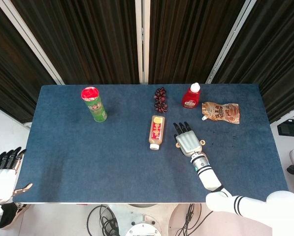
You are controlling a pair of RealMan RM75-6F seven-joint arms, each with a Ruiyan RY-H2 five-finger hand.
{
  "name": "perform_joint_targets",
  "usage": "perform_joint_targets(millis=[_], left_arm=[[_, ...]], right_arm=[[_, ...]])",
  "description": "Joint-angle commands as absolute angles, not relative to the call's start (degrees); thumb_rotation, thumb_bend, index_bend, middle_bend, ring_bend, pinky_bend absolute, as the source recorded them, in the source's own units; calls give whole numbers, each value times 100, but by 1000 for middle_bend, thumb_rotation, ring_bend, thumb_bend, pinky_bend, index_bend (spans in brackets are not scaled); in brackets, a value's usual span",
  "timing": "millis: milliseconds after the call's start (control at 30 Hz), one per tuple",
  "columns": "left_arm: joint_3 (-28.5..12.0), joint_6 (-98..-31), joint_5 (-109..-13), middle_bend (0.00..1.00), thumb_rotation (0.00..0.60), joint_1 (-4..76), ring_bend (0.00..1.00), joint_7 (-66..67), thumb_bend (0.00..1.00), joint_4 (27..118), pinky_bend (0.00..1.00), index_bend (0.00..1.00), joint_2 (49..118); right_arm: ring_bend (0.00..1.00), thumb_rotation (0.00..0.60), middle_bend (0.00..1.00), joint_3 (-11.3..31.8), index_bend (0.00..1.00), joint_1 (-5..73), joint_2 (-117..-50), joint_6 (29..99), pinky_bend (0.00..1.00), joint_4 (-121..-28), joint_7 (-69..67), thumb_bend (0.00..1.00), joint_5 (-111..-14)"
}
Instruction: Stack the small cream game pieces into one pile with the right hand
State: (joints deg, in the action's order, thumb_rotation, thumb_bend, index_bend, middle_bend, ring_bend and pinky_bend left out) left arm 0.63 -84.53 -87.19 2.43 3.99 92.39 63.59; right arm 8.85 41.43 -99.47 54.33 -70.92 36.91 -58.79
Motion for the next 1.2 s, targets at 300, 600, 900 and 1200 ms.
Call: perform_joint_targets(millis=[300, 600, 900, 1200], left_arm=[[61, -8485, -8728, 0, 600, 238, 0, 516, 93, 9299, 0, 0, 6352], [52, -8475, -8708, 0, 600, 253, 0, 798, 93, 9434, 0, 0, 6419], [64, -8482, -8735, 0, 600, 261, 0, 1025, 93, 9576, 0, 0, 6449], [83, -8517, -8746, 0, 600, 234, 0, 1015, 93, 9580, 0, 0, 6421]], right_arm=[[0, 600, 46, 743, 535, 3817, -8883, 5933, 0, -8203, 3202, 283, -6535], [0, 600, 49, 51, 539, 3212, -7882, 6301, 0, -9071, 2825, 283, -7232], [0, 600, 45, -354, 541, 2844, -7631, 6510, 0, -9266, 2715, 279, -7721], [0, 600, 39, -390, 540, 2711, -7874, 6445, 0, -8993, 2718, 279, -7816]])
